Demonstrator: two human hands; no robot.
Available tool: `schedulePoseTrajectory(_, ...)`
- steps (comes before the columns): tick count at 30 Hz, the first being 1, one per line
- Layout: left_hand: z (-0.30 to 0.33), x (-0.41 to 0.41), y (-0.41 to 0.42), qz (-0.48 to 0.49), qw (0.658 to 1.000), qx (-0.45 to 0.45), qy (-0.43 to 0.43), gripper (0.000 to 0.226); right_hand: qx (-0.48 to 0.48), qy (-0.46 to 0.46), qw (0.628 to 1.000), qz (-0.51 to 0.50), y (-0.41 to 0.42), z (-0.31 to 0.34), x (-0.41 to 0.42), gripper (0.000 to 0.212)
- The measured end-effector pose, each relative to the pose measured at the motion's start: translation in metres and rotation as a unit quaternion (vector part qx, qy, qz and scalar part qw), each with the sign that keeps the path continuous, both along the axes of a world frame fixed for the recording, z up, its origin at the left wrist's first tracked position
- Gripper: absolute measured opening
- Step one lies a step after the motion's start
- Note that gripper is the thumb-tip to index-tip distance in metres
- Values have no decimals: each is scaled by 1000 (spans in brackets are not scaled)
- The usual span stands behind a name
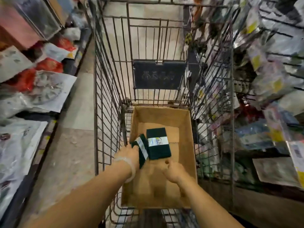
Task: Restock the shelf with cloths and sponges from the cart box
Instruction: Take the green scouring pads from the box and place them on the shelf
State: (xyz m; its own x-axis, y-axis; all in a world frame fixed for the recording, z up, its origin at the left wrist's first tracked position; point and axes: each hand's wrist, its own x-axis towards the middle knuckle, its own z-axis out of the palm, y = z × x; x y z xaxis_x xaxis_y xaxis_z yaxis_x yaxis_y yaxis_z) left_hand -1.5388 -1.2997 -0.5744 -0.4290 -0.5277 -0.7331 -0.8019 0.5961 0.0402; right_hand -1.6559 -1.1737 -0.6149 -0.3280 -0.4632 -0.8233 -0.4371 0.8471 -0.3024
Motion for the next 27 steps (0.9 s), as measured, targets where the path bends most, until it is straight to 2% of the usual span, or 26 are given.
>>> schedulePoseTrajectory(3,-23,1,-9,68,998,15,-5,51,-15,-75,991,-111,-19,-38,20,38)
schedulePoseTrajectory(5,-35,2,-15,93,995,26,-11,49,-30,-144,961,-235,-35,-66,38,43)
schedulePoseTrajectory(7,-43,4,-17,121,992,21,-6,50,-37,-214,908,-359,-49,-87,54,48)
schedulePoseTrajectory(8,-45,4,-17,134,991,16,-3,51,-27,-246,870,-427,-56,-93,59,49)
schedulePoseTrajectory(11,-48,4,-19,163,986,-2,32,48,0,-346,725,-595,-67,-94,61,42)
schedulePoseTrajectory(13,-45,2,-24,172,983,-22,53,42,-9,-382,678,-628,-66,-84,56,37)
schedulePoseTrajectory(14,-43,0,-27,179,982,-30,57,42,-20,-400,672,-623,-63,-81,54,35)
schedulePoseTrajectory(17,-33,-11,-36,255,965,-7,61,50,-66,-421,697,-576,-51,-76,46,33)
schedulePoseTrajectory(20,-27,-18,-41,416,902,77,89,54,-108,-400,750,-515,-45,-66,28,27)
schedulePoseTrajectory(24,-32,-28,-38,529,830,111,135,42,-116,-377,797,-457,-50,-70,-5,18)
schedulePoseTrajectory(26,-38,-30,-33,559,805,125,151,40,-106,-270,852,-436,-55,-86,-22,26)
schedulePoseTrajectory(27,-42,-30,-32,565,801,129,150,41,-95,-177,891,-406,-56,-98,-31,30)
